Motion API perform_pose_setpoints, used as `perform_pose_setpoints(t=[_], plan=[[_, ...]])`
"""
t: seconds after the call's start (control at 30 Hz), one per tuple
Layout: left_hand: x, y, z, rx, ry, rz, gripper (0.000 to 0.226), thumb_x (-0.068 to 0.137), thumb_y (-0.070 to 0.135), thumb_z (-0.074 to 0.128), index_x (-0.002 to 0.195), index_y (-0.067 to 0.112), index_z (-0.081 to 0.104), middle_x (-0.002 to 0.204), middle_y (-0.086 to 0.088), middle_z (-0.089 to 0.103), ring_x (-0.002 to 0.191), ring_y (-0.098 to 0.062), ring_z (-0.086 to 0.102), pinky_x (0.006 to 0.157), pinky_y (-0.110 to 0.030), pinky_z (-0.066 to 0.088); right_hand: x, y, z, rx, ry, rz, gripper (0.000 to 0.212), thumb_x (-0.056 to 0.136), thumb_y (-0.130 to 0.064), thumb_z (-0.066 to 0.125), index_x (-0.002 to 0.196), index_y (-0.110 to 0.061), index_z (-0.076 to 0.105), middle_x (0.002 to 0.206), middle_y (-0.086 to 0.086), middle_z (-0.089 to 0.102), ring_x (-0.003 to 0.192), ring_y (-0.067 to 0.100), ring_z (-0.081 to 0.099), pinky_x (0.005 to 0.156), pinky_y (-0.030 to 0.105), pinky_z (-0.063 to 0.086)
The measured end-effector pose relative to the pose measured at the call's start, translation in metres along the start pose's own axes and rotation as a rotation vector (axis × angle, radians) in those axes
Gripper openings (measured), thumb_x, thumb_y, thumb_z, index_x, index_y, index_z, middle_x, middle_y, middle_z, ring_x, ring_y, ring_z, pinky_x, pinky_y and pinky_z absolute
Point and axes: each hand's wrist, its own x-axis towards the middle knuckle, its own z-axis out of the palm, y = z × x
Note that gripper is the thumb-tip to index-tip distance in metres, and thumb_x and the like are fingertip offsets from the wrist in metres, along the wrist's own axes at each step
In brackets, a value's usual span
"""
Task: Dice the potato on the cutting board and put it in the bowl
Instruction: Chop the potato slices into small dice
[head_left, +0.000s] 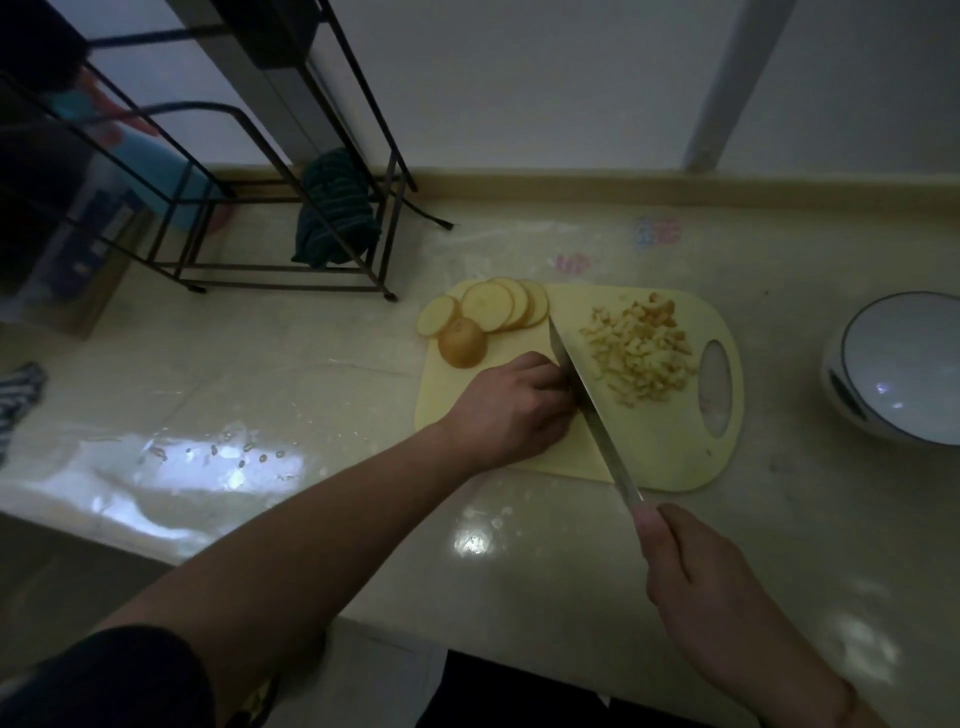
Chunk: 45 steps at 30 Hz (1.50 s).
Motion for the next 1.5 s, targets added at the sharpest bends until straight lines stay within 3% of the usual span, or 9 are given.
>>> perform_pose_setpoints(t=[0.13,0.3,0.43,0.57,0.8,1.07,1.33,1.5], plan=[[0.001,0.001,-0.001,0.016,0.003,0.008,0.017,0.088,0.021,0.064,0.093,0.012,0.077,0.088,-0.006,0.068,0.089,-0.028,0.062,0.062,-0.039,0.052,0.017,-0.001,0.006,-0.03,-0.002,-0.029,0.05,0.087,-0.057,0.027,0.07,-0.017,0.051,0.057,0.001,0.055,0.058,0.01,0.054,0.061,0.03,0.041],[0.0,0.002,-0.001,0.019,0.005,0.019,0.017,0.088,0.02,0.064,0.094,0.011,0.077,0.089,-0.007,0.067,0.09,-0.028,0.061,0.065,-0.038,0.052,0.023,0.001,0.007,-0.043,0.005,-0.039,0.051,0.088,-0.056,0.028,0.07,-0.014,0.049,0.058,0.001,0.054,0.056,0.009,0.052,0.055,0.022,0.036],[-0.001,0.006,-0.002,0.002,0.013,0.002,0.017,0.088,0.019,0.066,0.096,0.01,0.077,0.091,-0.008,0.067,0.09,-0.03,0.062,0.064,-0.039,0.054,0.023,0.0,0.003,-0.047,-0.007,-0.035,0.049,0.09,-0.055,0.027,0.07,-0.015,0.048,0.061,0.0,0.055,0.057,0.013,0.052,0.059,0.034,0.041],[-0.001,0.011,-0.005,0.004,0.018,-0.016,0.01,0.086,0.016,0.072,0.092,0.01,0.077,0.088,-0.007,0.067,0.088,-0.03,0.062,0.061,-0.039,0.054,0.026,0.003,-0.003,0.04,-0.019,0.025,0.06,0.086,-0.064,0.024,0.07,-0.012,0.049,0.057,0.0,0.051,0.047,0.01,0.043,0.053,0.023,0.031],[-0.003,0.011,-0.001,0.008,0.027,-0.054,0.013,0.089,0.02,0.07,0.094,0.011,0.078,0.09,-0.007,0.066,0.091,-0.027,0.061,0.061,-0.04,0.055,0.023,0.003,-0.005,0.103,-0.03,0.081,0.064,0.082,-0.07,0.023,0.071,-0.013,0.049,0.056,-0.001,0.05,0.044,0.009,0.041,0.051,0.024,0.031],[-0.01,0.008,0.001,-0.02,0.062,-0.052,0.014,0.088,0.014,0.071,0.096,0.005,0.078,0.099,-0.013,0.07,0.092,-0.03,0.065,0.068,-0.039,0.057,0.018,-0.005,0.001,0.012,-0.036,-0.008,0.057,0.097,-0.052,0.032,0.076,-0.003,0.052,0.067,0.014,0.059,0.05,0.015,0.046,0.052,0.025,0.034],[-0.011,0.009,0.005,-0.032,0.062,-0.096,0.018,0.089,0.017,0.068,0.098,0.005,0.078,0.098,-0.012,0.071,0.09,-0.032,0.065,0.072,-0.038,0.055,0.009,-0.006,0.004,-0.085,-0.024,-0.038,0.049,0.098,-0.047,0.034,0.071,-0.011,0.052,0.063,0.004,0.059,0.059,0.016,0.055,0.057,0.031,0.039],[-0.009,0.011,0.0,-0.028,0.066,-0.098,0.015,0.086,0.015,0.069,0.093,0.006,0.079,0.091,-0.011,0.071,0.084,-0.031,0.065,0.067,-0.032,0.053,0.004,-0.003,0.007,-0.105,-0.016,-0.054,0.044,0.1,-0.041,0.033,0.069,-0.016,0.05,0.063,-0.002,0.054,0.061,0.006,0.051,0.054,0.015,0.033]])
